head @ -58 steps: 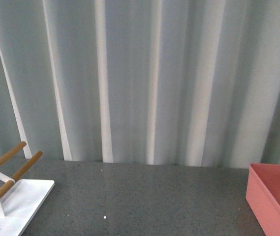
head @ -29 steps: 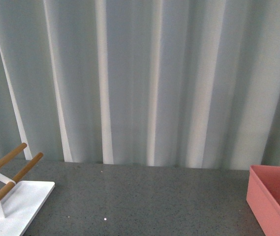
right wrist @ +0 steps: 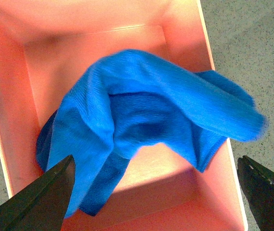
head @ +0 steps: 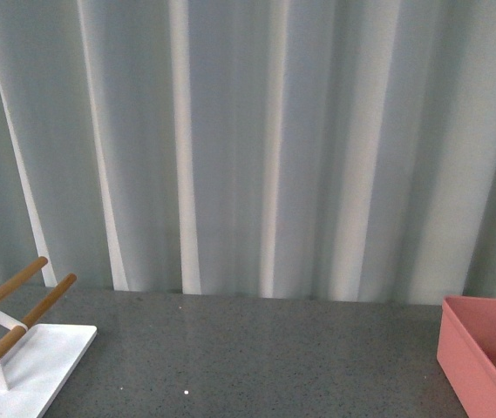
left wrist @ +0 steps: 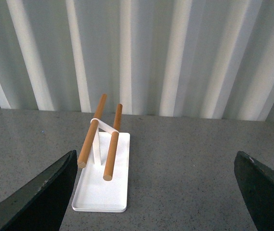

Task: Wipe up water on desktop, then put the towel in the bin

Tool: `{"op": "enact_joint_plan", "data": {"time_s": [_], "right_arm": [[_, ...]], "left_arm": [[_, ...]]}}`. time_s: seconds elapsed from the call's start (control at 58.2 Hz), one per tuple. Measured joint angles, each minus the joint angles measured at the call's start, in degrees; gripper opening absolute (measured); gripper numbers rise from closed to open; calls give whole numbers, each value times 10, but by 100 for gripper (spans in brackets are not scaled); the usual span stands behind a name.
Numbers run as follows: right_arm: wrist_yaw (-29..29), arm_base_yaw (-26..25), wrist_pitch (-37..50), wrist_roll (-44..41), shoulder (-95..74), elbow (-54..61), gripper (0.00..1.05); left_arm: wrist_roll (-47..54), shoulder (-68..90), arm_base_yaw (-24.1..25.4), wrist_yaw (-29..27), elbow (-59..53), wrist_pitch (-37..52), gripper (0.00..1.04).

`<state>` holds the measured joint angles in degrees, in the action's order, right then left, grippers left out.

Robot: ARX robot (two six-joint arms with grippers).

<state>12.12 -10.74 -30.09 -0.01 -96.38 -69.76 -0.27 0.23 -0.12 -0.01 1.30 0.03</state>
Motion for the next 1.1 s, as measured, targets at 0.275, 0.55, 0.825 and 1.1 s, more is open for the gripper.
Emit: {"op": "enact_joint_plan", "data": {"time_s": [0.275,0.55,0.825,1.1], "right_arm": [[0,0,0,0,0,0,98],[-215,12,735,0,94,353,55],[-183,45,845,-1,216,503,6],[-148,77,826,-2,330,595,3]], "left_arm": [[0,0,0,0,0,0,98],[0,0,0,0,0,0,98],[0,0,0,0,0,0,98],[0,0,0,0,0,0,98]]}}
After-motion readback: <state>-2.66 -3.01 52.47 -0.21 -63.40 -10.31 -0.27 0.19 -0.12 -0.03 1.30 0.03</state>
